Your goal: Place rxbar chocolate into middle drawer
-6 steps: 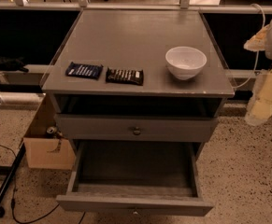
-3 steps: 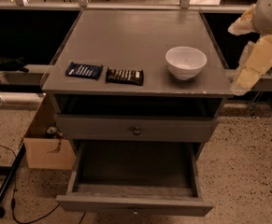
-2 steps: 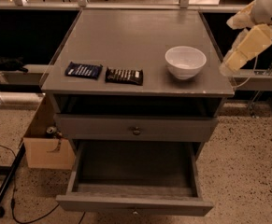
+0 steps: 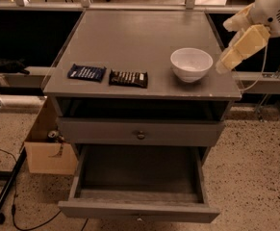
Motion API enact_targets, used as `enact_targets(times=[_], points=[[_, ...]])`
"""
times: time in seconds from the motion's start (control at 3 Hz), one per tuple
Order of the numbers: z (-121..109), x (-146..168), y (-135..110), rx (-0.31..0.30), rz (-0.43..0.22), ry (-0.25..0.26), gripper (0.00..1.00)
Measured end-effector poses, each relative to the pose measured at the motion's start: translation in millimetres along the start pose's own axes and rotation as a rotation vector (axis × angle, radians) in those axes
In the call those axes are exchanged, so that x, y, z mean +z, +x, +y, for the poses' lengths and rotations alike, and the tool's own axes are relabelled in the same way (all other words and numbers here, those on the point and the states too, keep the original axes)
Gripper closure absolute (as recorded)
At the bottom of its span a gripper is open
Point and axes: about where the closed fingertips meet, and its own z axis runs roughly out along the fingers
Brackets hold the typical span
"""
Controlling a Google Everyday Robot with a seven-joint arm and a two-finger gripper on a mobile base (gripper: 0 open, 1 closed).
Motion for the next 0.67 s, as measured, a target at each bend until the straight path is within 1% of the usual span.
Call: enact_targets(times=[0.33,0.67], points=[[-7,13,-9,0.003,-0.002,0.021,0.0],[-20,37,-31,-0.01,-0.007,0.043,0.0]])
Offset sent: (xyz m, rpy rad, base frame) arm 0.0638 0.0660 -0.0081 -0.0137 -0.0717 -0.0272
